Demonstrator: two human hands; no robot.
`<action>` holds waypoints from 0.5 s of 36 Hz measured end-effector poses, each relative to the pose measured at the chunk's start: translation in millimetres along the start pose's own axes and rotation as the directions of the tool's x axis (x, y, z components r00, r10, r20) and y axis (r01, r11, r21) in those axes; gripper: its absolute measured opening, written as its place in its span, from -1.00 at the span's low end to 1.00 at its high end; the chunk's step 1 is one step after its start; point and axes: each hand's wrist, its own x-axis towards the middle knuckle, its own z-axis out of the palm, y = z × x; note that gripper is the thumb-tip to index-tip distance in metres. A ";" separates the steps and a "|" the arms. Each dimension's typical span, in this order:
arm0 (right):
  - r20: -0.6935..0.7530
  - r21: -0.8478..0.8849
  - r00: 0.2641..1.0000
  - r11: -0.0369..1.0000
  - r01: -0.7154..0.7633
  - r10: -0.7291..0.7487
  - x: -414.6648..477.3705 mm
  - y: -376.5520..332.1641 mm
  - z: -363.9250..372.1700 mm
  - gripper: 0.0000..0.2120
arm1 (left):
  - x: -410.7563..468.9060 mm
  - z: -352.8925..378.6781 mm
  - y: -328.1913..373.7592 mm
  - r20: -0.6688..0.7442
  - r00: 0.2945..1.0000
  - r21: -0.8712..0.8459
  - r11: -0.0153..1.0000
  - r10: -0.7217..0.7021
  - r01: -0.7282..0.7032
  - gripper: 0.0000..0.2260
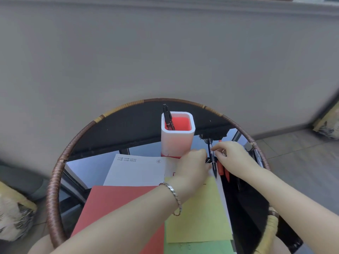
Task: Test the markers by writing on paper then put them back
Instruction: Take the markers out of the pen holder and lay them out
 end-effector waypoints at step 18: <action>-0.141 0.042 0.986 0.995 0.092 -0.085 43.1 -136.5 -18.4 -0.76 | -62.9 -98.3 -78.7 -0.295 0.954 -0.096 0.995 -0.063 0.036 -0.89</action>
